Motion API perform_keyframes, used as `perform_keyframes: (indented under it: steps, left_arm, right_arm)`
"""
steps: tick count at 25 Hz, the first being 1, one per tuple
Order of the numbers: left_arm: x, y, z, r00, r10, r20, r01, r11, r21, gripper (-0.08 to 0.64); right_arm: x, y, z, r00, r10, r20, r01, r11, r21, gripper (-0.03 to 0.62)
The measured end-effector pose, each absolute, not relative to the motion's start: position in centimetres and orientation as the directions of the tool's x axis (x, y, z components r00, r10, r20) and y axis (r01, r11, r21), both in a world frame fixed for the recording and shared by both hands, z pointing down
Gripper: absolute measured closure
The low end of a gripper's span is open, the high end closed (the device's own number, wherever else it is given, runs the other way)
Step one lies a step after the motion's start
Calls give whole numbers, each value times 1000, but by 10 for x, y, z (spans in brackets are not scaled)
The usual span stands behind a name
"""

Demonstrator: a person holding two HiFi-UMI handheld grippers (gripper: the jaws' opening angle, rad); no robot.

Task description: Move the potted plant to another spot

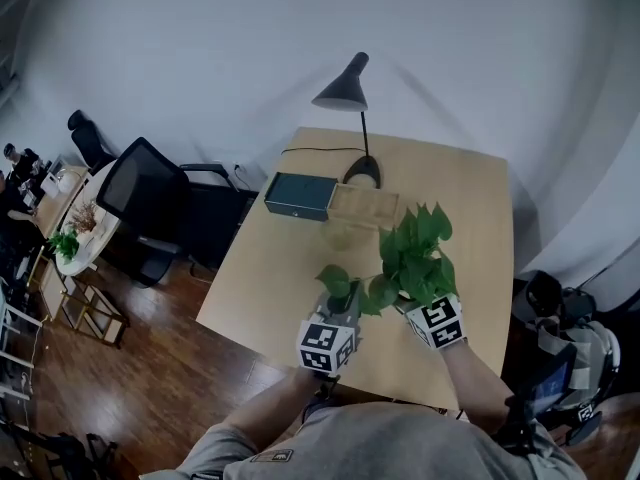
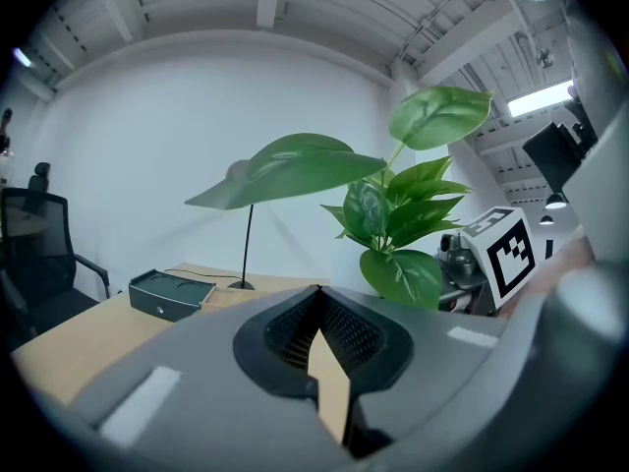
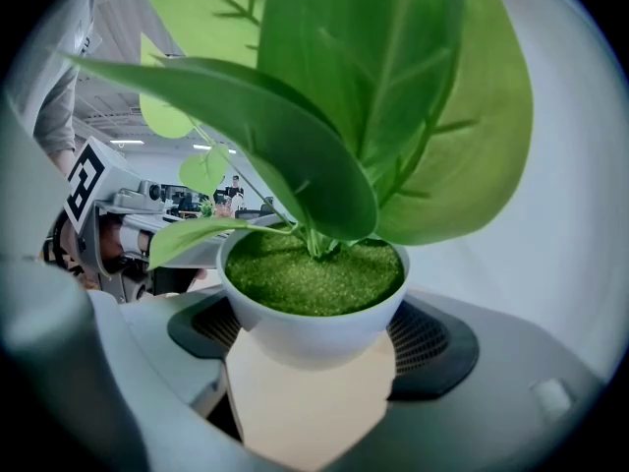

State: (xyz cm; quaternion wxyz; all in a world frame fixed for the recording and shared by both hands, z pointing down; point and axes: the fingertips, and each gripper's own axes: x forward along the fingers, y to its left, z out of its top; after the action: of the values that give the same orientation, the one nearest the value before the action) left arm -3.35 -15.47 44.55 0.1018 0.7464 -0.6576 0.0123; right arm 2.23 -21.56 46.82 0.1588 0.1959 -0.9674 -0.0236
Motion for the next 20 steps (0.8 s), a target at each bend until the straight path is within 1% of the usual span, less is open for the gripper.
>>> perform_keyframes:
  steps: [10,20]
  left_arm:
    - [-159,-119,450,162,-975,151,-978,-138,158,566]
    - [-250,-80,458,181,-968,172,-974,-153,166,566]
  right_arm:
    - [-104,-169,473,-859,-402,316,-390,915,101,129]
    - [-198,-123,476,-852,-413,322,-409,909,83,129]
